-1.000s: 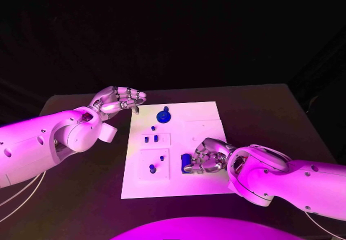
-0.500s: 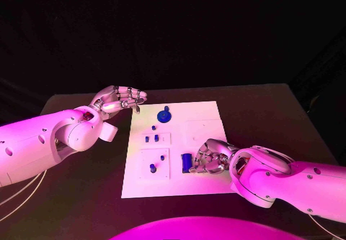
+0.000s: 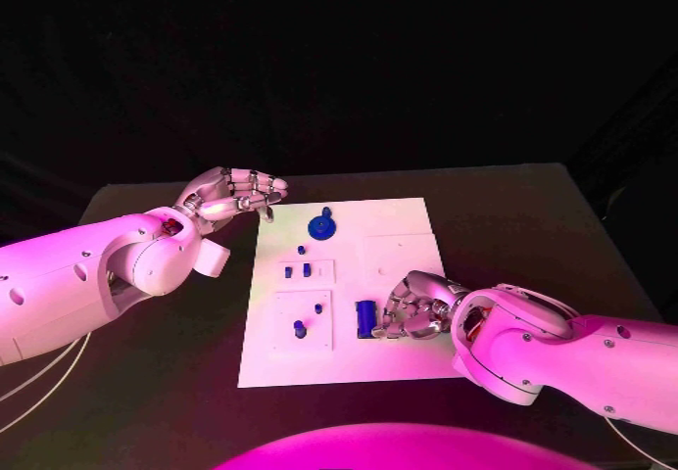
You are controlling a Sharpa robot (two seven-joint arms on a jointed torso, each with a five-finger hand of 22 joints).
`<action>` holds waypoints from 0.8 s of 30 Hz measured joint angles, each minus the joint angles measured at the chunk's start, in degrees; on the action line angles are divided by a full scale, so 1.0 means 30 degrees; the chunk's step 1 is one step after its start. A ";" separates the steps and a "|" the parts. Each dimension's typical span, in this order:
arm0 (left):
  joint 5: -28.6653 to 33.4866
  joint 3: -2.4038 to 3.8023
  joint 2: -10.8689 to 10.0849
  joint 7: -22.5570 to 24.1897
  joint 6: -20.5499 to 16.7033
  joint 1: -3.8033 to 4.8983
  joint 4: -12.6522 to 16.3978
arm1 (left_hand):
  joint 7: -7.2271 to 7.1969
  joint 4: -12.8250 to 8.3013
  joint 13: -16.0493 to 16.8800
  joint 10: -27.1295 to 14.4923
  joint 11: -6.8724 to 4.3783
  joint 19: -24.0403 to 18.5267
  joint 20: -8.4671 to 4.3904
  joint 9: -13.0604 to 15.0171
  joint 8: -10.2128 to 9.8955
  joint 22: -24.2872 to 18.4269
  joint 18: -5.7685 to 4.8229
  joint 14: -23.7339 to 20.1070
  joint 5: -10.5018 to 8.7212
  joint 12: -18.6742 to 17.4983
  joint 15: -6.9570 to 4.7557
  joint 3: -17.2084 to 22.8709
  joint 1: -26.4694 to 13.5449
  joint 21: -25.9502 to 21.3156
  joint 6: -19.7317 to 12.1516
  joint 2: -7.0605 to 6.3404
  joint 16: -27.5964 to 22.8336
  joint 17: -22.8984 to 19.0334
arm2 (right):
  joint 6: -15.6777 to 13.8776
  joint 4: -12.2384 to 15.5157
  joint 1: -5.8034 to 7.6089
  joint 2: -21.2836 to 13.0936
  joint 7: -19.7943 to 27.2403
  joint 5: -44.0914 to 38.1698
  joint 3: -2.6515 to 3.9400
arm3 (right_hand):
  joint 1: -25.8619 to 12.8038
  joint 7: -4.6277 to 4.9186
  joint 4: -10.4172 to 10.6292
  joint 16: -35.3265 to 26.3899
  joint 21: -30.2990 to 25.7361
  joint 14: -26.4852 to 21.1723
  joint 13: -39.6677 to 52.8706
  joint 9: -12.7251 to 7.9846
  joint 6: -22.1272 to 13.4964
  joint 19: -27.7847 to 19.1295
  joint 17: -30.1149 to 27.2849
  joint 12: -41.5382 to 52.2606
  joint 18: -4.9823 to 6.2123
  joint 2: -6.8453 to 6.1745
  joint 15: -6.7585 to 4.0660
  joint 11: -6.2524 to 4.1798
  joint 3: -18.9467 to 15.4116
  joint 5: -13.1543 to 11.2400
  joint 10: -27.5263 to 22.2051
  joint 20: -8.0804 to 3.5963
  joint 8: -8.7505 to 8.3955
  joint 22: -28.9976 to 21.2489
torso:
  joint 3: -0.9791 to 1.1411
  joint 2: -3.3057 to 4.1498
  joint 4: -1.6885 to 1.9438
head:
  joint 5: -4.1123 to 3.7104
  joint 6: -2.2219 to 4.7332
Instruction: Assemble the parts on the task board
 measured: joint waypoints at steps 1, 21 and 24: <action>0.0000 0.0000 0.0000 -0.0001 0.0000 0.0000 0.0000 | 0.0000 0.0000 0.0000 0.0000 -0.0001 0.0000 0.0000 0.0000 0.0000 0.0001 -0.0001 0.0000 0.0000 0.0000 0.0000 0.0000 0.0000 0.0000 0.0000 0.0000 0.0000 0.0001 | -0.0024 0.0000 0.0000 -0.0040 0.0013 0.0013 0.0000 | 0.0000 0.0000 0.0000 0.0000 0.0000 0.0000 -0.0001 -0.0014 0.0000 0.0000 -0.0001 0.0000 -0.0001 0.0000 0.0000 0.0000 0.0000 0.0000 0.0000 0.0000 0.0000 0.0000 | 0.0000 0.0000 0.0000 | 0.0000 0.0000; 0.0000 -0.0013 -0.0113 -0.0014 -0.0003 0.0000 0.0068 | -0.0001 0.0000 -0.0017 0.0000 0.0000 0.0000 0.0000 -0.0016 0.0072 0.0000 -0.0002 0.0000 0.0000 0.0077 0.0000 0.0000 0.0000 0.0000 0.0001 -0.0001 0.0000 -0.0016 | -0.1286 0.0325 0.1364 -0.3882 0.1397 -0.0140 0.0083 | -0.0704 0.0951 0.0127 0.0000 0.0000 0.0034 -0.0004 -0.0834 -0.1506 0.0034 -0.0006 0.0000 -0.0001 -0.0851 0.0453 0.0564 0.0348 0.0097 0.0013 0.0319 -0.1378 -0.0006 | -0.0013 -0.0015 -0.0020 | -0.0445 0.0185; 0.0000 -0.0014 -0.0104 -0.0011 -0.0003 -0.0001 0.0103 | -0.0001 0.0000 -0.0017 0.0000 0.0000 0.0000 0.0000 -0.0016 0.0072 0.0001 0.0000 0.0000 0.0000 0.0077 0.0000 0.0000 0.0000 0.0000 0.0001 -0.0001 0.0000 -0.0015 | -0.1040 0.0244 0.1345 -0.4423 0.1413 -0.0533 0.0047 | -0.0780 0.0952 0.0127 0.0000 0.0000 0.0034 -0.0004 -0.0834 -0.1506 0.0034 -0.0006 0.0000 -0.0001 -0.0928 0.0453 0.0564 0.0347 0.0027 0.0013 0.0319 -0.1378 -0.0006 | -0.0009 -0.0013 -0.0020 | -0.0608 0.0203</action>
